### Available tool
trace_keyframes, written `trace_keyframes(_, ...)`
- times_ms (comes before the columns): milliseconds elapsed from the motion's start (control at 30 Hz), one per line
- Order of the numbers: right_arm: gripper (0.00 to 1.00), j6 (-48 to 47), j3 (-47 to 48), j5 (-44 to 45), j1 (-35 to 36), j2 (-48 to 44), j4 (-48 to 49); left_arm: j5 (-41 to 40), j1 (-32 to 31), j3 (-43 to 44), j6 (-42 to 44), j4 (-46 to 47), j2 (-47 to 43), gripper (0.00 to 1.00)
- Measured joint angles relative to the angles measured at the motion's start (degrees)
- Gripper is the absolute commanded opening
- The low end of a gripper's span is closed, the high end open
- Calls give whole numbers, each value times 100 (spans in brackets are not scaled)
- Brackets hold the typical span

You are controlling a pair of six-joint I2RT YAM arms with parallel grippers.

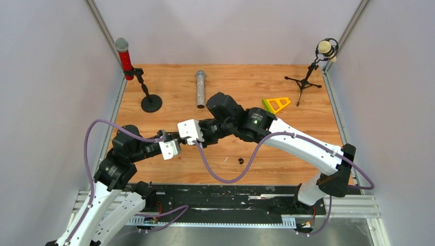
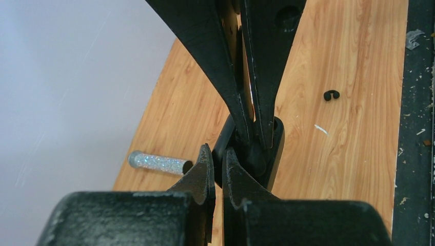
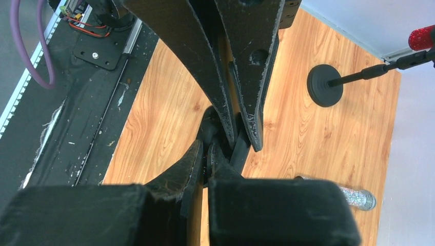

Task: Insert the wireless bluetooth earbuds into the charging case
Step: Place the earbud at the center of the board.

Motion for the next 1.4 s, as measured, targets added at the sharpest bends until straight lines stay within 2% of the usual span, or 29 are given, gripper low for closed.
trace_keyframes(400,0,9,166,321,83,260,-50,-76,4,0,44,-131,2,0)
trace_keyframes(1100,0,151,828,1886,702,413,-684,-4,9,0,302,63,-114,0)
trace_keyframes(1400,0,260,931,2039,787,468,-667,-92,20,-17,76,114,-243,0)
